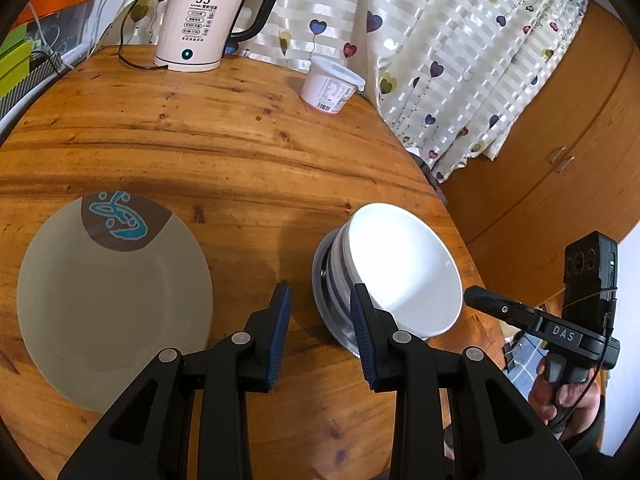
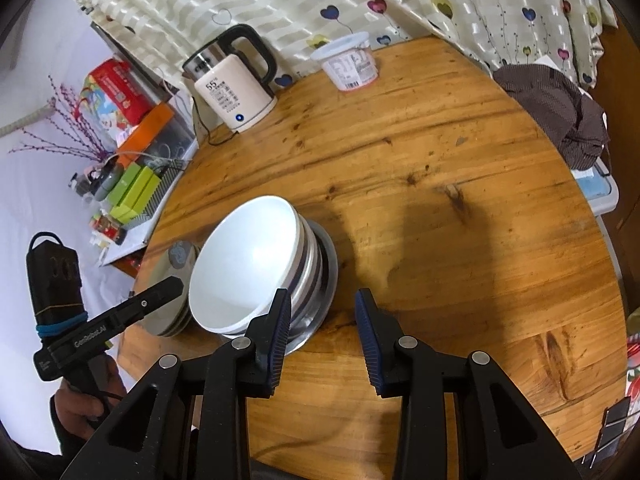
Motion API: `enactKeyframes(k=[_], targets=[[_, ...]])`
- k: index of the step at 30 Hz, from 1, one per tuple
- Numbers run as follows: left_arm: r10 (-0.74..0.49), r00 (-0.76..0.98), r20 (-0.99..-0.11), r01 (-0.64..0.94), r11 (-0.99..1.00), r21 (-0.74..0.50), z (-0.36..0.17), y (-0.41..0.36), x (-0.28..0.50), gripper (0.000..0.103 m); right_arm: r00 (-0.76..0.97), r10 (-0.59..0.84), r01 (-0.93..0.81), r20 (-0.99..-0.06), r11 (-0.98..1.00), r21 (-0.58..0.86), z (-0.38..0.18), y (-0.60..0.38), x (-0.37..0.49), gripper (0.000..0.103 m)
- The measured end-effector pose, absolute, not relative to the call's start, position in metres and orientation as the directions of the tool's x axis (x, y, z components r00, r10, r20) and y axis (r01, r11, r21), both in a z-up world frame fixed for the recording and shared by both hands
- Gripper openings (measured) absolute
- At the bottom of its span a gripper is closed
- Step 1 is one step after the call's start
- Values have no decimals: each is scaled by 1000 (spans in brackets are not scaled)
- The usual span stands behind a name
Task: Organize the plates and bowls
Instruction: 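Shift both grippers down to the steel bowl rim and close them, then lift the steel bowl with nested white bowls and carry it toward the green plates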
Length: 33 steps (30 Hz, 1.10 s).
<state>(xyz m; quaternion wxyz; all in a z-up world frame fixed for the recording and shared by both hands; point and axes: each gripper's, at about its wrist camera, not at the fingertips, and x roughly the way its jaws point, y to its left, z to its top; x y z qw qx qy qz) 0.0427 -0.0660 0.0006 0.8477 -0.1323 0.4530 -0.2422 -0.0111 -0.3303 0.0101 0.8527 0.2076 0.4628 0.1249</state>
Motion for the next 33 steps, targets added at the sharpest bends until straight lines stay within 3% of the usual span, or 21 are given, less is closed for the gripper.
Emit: enactKeyframes(k=[6,14,33], targets=[[-530,459,-713,281,848,-449,-6,-63,41,32,525,412,-14,-745,879,477,3,-330,-9,33],[-545,410,-731,258,838,-480,-19,-66,44,32,506,437,-24,-743,869,495,-3,-326,-6,24],[-553,380,-742,244,833,-496,-26,-73,52,32,489,433,-14,-757,871,490,-11,-326,4,23]])
